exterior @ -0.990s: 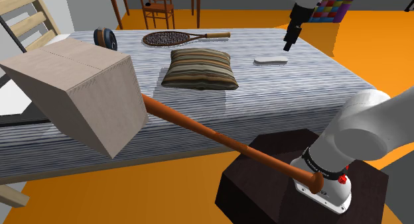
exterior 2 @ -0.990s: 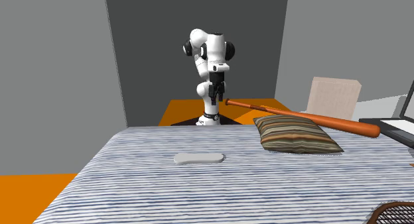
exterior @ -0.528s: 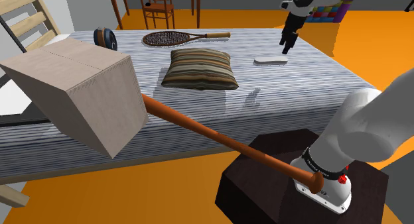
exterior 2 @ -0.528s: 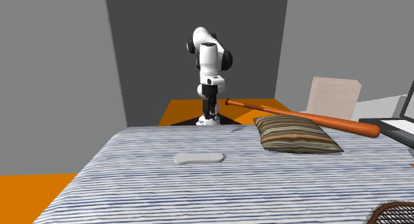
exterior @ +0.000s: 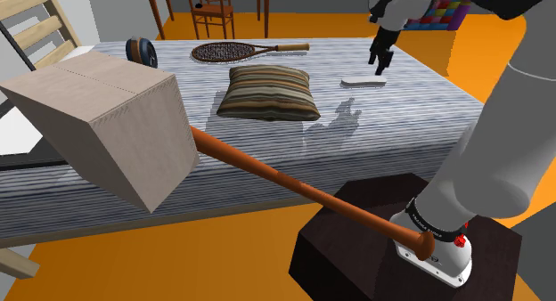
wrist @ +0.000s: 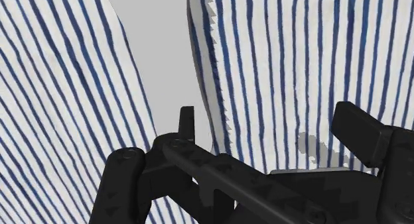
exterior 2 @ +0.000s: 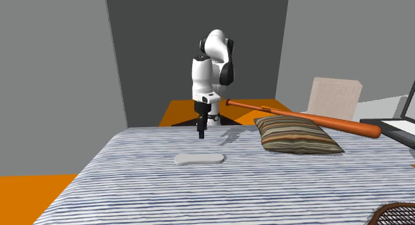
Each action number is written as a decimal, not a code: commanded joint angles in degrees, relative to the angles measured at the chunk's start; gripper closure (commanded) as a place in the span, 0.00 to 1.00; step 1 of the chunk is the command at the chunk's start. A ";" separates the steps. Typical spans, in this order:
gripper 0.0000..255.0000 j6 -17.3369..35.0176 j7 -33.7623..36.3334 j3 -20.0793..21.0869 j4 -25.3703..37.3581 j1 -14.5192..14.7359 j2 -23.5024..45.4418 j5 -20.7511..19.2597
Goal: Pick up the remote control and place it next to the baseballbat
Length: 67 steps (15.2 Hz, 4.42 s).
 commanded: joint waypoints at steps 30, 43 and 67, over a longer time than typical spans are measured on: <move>1.00 1.70 -17.52 8.85 12.67 -13.38 21.79 15.83; 1.00 -5.24 -15.17 6.21 16.38 -11.82 17.55 11.96; 1.00 -9.70 1.87 2.67 7.75 4.30 -2.27 -4.09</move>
